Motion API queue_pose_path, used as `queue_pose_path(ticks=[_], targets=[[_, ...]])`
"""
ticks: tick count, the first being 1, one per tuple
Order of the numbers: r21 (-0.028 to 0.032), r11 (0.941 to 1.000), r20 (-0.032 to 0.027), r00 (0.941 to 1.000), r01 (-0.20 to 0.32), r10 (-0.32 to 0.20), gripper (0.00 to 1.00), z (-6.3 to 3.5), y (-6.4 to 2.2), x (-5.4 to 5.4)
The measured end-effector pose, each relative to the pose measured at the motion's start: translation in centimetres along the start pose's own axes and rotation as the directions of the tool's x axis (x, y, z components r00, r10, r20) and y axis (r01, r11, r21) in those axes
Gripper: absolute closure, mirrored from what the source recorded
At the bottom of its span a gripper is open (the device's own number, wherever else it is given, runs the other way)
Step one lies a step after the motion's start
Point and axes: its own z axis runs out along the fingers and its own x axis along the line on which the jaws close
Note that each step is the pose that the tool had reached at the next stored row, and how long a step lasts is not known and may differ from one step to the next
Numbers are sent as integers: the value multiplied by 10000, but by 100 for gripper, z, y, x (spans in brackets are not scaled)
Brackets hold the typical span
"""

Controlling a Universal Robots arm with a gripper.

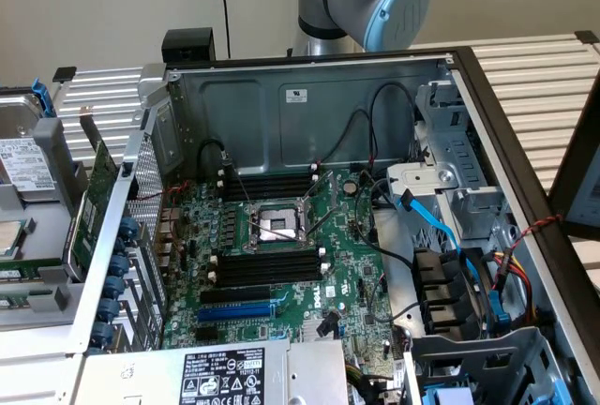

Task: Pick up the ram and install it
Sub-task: 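Pick up the ram and move it above insertion slot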

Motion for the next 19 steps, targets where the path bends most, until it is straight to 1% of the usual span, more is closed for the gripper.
queue_pose_path(ticks=[3, 11, 14, 17, 19], targets=[[0, 10000, 2, 10000, -74, 74, 61, 54, -1, 1], [-1, 10000, 8, 10000, -73, 73, 61, 200, -3, 11], [0, 10000, 12, 10000, -71, 71, 61, 254, -19, 14], [-2, 10000, 34, 10000, -72, 72, 61, 309, -55, 37], [-7, 10000, 73, 9999, -72, 72, 61, 342, -58, 63]])
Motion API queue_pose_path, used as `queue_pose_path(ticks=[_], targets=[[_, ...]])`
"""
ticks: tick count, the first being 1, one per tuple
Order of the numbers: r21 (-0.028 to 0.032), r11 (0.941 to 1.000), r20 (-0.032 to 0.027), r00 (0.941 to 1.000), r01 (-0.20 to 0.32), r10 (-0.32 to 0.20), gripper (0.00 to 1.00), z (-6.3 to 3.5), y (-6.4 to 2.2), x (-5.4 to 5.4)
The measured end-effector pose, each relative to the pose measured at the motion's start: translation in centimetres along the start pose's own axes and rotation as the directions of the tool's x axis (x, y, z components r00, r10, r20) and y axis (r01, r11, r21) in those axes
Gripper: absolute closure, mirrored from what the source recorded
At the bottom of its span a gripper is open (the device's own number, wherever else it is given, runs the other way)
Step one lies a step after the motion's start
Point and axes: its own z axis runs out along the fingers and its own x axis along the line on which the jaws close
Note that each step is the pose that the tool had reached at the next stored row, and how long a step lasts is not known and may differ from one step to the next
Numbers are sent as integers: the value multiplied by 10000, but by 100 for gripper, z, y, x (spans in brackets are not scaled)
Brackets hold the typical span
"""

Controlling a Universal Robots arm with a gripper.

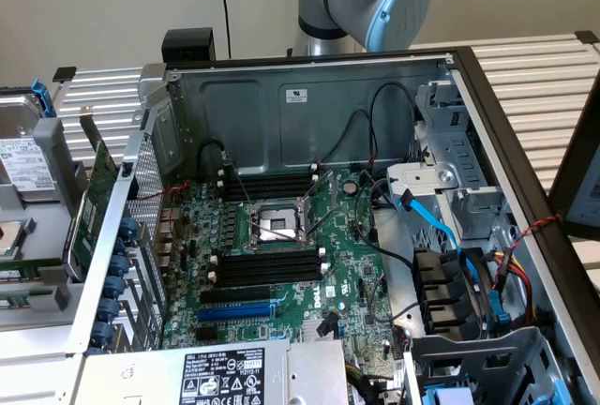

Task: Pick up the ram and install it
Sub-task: 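Pick up the ram and move it above insertion slot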

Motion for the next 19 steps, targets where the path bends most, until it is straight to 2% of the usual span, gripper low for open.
queue_pose_path(ticks=[2, 6, 19], targets=[[-2, 10000, 38, 10000, 16, -16, 61, 38, -3, 20], [-11, 9997, 69, 9997, 241, -241, 61, 105, -3, 26], [-12, 9995, 76, 9994, 326, -326, 61, 342, -29, 29]])
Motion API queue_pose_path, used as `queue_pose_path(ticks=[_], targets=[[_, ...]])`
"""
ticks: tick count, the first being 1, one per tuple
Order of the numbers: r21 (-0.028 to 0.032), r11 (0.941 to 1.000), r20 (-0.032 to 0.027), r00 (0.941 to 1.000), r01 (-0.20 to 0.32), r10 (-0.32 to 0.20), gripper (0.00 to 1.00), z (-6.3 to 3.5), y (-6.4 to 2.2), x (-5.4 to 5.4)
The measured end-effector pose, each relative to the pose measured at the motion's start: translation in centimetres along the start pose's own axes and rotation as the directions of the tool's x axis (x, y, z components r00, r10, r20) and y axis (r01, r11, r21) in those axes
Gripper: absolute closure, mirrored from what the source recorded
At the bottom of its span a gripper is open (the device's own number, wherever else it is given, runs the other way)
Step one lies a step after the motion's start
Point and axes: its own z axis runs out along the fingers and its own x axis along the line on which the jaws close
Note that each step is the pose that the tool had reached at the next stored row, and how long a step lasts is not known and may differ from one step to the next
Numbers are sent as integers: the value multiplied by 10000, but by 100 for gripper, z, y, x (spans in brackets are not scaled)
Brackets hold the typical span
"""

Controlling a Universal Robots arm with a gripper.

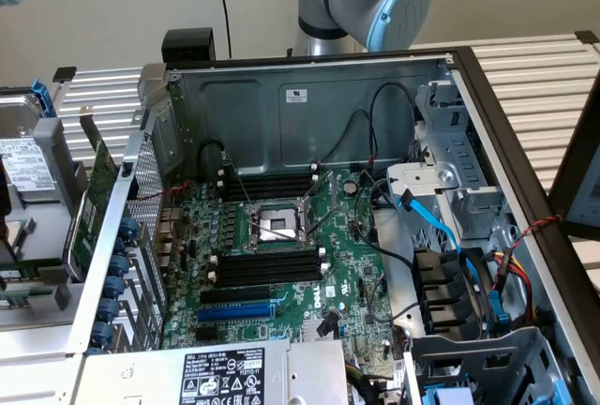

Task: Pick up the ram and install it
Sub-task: 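Pick up the ram and move it above insertion slot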

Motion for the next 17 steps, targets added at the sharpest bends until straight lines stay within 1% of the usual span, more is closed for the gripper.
queue_pose_path(ticks=[13, 17], targets=[[-3, 10000, 0, 10000, 0, 0, 61, 243, -6, 24], [-7, 10000, 0, 10000, 0, 0, 61, 279, -9, 25]])
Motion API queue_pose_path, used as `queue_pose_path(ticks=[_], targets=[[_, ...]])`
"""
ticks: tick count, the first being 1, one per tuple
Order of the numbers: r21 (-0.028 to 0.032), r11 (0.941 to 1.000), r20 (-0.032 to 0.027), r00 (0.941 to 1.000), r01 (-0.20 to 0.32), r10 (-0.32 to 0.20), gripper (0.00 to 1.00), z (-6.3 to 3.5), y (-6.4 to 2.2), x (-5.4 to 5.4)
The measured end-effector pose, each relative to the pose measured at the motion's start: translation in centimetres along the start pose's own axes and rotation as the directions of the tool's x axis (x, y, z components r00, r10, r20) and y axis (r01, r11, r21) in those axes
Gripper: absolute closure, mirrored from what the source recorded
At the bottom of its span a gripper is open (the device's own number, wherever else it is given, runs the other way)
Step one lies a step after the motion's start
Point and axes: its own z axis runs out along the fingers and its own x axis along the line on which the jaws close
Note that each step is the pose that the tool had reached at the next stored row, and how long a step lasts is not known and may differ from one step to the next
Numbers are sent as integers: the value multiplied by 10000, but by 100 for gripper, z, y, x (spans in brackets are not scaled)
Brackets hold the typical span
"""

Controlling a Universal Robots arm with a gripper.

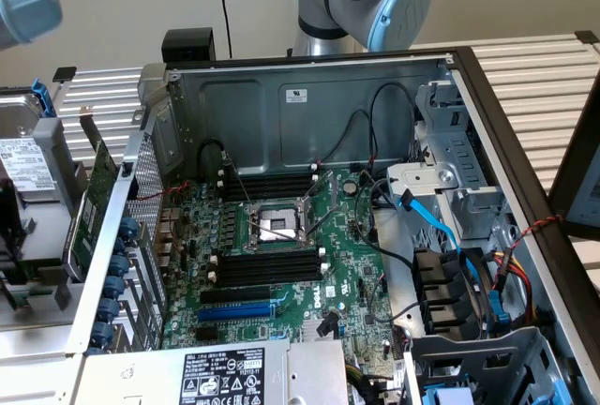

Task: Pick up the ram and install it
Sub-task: 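Pick up the ram and move it above insertion slot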

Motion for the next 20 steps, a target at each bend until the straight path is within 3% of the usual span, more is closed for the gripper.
queue_pose_path(ticks=[4, 6, 7, 9, 20], targets=[[-3, 10000, 0, 10000, 0, 0, 64, 19, 0, 1], [-5, 10000, -1, 10000, 0, 0, 76, 19, 0, 1], [-5, 10000, -1, 10000, 0, 0, 76, 16, 0, 1], [-2, 10000, 2, 10000, 0, 0, 86, -17, -1, 0], [-3, 10000, 1, 10000, 1, -1, 86, -509, 2, -13]])
